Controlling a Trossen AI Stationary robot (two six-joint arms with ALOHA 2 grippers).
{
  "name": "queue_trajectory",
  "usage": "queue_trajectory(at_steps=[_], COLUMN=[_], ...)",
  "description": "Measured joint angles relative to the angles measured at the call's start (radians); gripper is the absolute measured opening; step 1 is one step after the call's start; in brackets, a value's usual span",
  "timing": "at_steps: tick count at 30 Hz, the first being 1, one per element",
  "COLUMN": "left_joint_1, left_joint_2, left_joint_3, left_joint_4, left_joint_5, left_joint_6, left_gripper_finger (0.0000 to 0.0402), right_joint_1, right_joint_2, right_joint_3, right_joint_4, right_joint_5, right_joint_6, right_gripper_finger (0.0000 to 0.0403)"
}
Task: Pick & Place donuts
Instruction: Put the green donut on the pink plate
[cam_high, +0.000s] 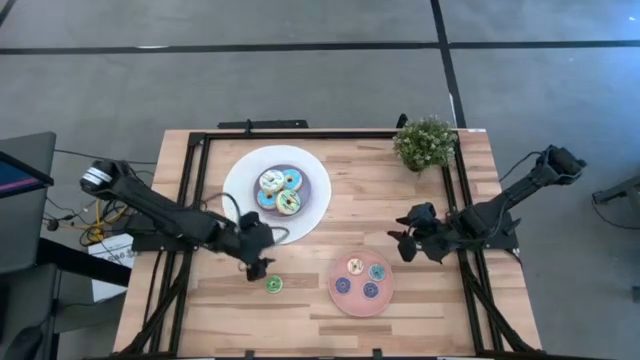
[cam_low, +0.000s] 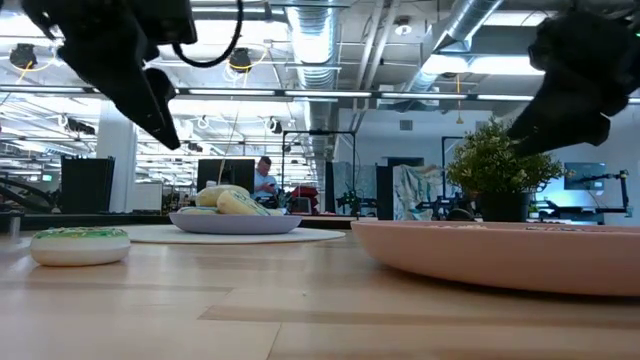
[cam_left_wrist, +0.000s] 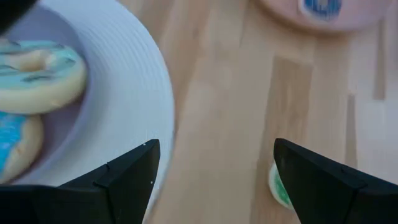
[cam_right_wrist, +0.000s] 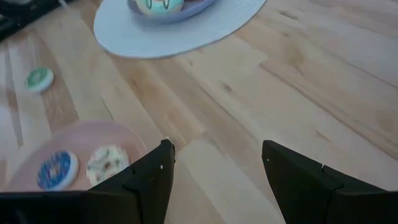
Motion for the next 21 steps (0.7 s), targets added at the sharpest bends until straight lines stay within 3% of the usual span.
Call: queue_trajectory(at_steps=[10,21], left_joint_1=[-0.125,-0.205], left_joint_2=[0.309,0.434], left_joint_3=[0.244,0.286], left_joint_4=[-0.139,-0.171], left_joint_5=[0.011,0.036], left_joint_6=[-0.013,-0.063], left_gripper_finger=[0.0309,0.0309], right_joint_1=[0.091,0.107], right_joint_2=[-0.001,-0.001], right_joint_3=[-0.043,-0.043], right_joint_4=[-0.004,0.004], right_joint_5=[0.004,0.004], right_joint_6=[0.027,0.031], right_gripper_finger=[0.0232,0.0232])
